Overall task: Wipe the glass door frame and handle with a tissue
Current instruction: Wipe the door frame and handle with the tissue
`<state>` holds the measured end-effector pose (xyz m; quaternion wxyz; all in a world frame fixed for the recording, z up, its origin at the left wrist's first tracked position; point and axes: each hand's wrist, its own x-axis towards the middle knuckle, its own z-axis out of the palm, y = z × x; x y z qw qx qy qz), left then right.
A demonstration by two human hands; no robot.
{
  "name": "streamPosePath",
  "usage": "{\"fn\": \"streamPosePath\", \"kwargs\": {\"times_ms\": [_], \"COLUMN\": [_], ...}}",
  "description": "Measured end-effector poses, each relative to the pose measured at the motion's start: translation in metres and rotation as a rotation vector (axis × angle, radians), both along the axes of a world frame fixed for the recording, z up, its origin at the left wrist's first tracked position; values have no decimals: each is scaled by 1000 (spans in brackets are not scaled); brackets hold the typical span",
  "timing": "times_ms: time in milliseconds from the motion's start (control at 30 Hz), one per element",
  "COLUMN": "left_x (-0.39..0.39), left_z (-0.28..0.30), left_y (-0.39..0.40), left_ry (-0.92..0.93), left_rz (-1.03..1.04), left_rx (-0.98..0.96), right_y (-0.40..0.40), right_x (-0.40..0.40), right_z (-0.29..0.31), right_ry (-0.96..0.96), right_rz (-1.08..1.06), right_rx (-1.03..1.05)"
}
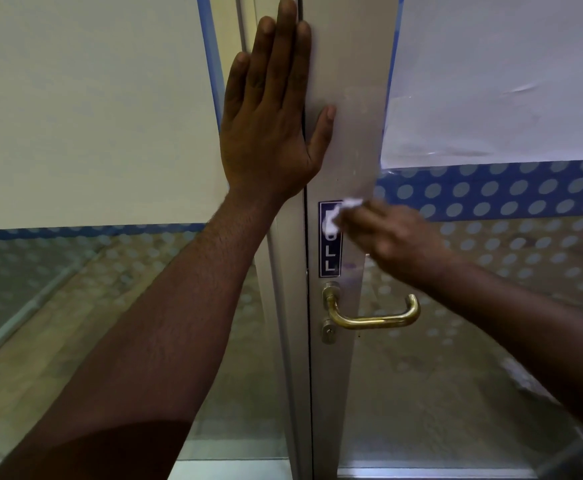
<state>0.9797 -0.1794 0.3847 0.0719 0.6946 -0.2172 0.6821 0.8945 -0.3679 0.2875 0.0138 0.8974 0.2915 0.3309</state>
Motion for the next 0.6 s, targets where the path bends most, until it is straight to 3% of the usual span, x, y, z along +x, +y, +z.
{"fn": "streamPosePath", "kwargs": {"times_ms": [67, 200, 267, 367, 500, 600], "left_x": [0, -2, -3, -2, -4, -4], "left_z": [0, -1, -2, 0, -1, -1], "left_y": [-1, -1, 0, -1, -1, 0], "left_ry": [-13, 12, 4, -10, 13, 10], "left_rz": [3, -13, -9, 1, -19, -10], "left_rx": [-5, 11, 3, 0, 13, 3], "right_y": [2, 2, -1, -5, -6, -12], "right_x": [1, -24, -18, -8, -24, -17], "right_z": [3, -28, -19, -10, -40, -29], "right_ry": [-11, 242, 267, 149, 306, 262], "right_rz": [-22, 37, -13, -39, 51, -41], "right_rx": [-32, -316, -218, -51, -304, -46]}}
